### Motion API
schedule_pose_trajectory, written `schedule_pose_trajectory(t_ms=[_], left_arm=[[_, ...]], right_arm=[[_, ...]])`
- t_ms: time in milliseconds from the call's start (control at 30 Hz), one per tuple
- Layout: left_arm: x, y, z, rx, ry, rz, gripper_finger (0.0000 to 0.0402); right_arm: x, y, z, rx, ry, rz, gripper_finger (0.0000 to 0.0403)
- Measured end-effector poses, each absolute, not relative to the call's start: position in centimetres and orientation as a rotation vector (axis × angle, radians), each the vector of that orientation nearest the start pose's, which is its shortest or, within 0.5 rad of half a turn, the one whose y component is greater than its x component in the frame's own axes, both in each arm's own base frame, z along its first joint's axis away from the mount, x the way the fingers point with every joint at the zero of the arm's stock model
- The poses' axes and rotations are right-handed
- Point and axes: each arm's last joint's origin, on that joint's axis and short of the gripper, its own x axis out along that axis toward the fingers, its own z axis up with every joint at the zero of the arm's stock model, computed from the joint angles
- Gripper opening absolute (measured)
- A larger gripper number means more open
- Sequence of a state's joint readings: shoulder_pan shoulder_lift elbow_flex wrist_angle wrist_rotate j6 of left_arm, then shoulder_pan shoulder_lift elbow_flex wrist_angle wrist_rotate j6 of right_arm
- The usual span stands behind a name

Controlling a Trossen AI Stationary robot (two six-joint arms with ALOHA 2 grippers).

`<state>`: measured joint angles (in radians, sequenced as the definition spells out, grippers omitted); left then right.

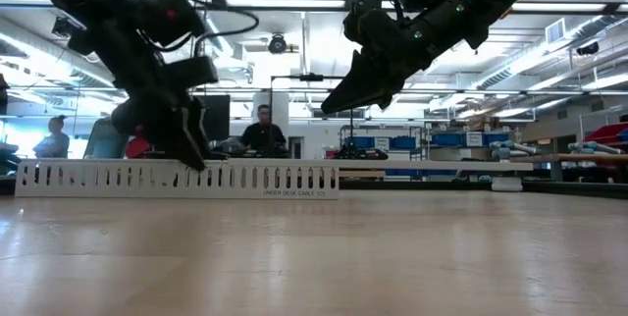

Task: Ziptie cables
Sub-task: Close the white cable duct using the cover

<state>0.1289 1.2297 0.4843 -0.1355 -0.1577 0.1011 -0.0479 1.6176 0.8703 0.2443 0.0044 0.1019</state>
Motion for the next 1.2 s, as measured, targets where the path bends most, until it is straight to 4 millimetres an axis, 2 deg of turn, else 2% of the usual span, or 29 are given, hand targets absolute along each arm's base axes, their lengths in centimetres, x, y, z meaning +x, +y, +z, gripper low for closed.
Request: schedule_pose_trajectory(t_ms=[333, 500, 700, 833, 933, 1067, 1200], left_arm=[[20.5, 3.7, 15.2, 0.031, 0.959, 0.209, 0.0260], [20.6, 3.7, 14.9, 0.001, 0.970, 0.197, 0.0222], [21.2, 3.7, 14.5, -0.015, 0.963, 0.177, 0.0172], [21.3, 3.7, 14.5, -0.018, 0.944, 0.170, 0.0158], [21.4, 3.7, 14.6, -0.019, 0.931, 0.166, 0.0158], [21.5, 3.7, 14.6, -0.019, 0.923, 0.161, 0.0157], [21.5, 3.6, 14.6, -0.024, 0.917, 0.161, 0.0157]], right_arm=[[33.7, -1.6, 19.8, 0.112, 0.500, -0.073, 0.0000], [33.7, -1.6, 19.7, 0.140, 0.507, -0.071, 0.0000], [34.6, -1.9, 17.4, 0.170, 0.553, -0.085, 0.0000], [36.4, -2.8, 15.1, 0.184, 0.560, -0.102, 0.0000], [38.9, -3.4, 14.4, 0.203, 0.532, -0.037, 0.0000], [41.9, -3.4, 14.5, 0.177, 0.503, 0.061, 0.0000], [42.2, -2.3, 16.6, 0.066, 0.452, 0.078, 0.0000]])
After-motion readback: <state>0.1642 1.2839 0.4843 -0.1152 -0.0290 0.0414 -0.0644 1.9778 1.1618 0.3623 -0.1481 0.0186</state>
